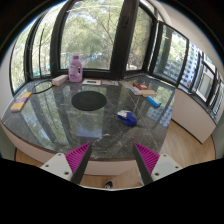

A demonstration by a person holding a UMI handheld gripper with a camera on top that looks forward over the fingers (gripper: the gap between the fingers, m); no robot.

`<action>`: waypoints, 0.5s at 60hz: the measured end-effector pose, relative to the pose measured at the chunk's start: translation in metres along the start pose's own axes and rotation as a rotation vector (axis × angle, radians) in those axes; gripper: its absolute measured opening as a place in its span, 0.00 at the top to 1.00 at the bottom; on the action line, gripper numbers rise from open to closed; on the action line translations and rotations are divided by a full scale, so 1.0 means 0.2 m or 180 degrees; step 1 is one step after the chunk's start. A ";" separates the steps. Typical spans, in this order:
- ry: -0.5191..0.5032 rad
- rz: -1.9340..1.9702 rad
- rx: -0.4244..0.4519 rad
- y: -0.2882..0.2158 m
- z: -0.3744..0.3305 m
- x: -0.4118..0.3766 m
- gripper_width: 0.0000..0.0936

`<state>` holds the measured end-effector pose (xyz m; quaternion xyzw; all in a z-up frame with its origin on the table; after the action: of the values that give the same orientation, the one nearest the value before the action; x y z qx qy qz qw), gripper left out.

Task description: Arrange mouse

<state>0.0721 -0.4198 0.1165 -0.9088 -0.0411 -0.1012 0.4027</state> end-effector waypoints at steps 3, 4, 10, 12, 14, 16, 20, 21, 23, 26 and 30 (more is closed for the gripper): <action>0.0088 0.0002 0.0023 0.01 0.12 0.10 0.10; 0.0106 -0.0002 0.0024 0.02 0.16 0.13 0.10; 0.0166 -0.0009 0.0094 -0.01 0.40 0.28 0.09; 0.0177 -0.0017 0.0118 -0.02 0.48 0.32 0.09; 0.0191 -0.0018 0.0148 -0.04 0.57 0.35 0.09; 0.0184 -0.0012 0.0171 -0.06 0.66 0.39 0.09; 0.0123 0.0016 0.0173 -0.09 0.83 0.43 0.10; 0.0106 0.0026 0.0173 -0.10 0.87 0.44 0.09; 0.0054 0.0040 0.0166 -0.12 0.93 0.46 0.09; -0.0020 0.0062 0.0171 -0.15 1.01 0.46 0.10; -0.0124 0.0046 0.0155 -0.17 1.12 0.47 0.10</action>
<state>0.1919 -0.2311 0.0141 -0.9008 -0.0449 -0.0795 0.4245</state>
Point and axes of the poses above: the point between the fingertips, and its own axes, seen from behind it with the camera up: x to the right, y down, z forward, the way the camera looks, the point moved 2 cm from there along -z, backward, against the way the camera looks, and after that the axes turned 5 degrees about -z, right-handed, at the moved point
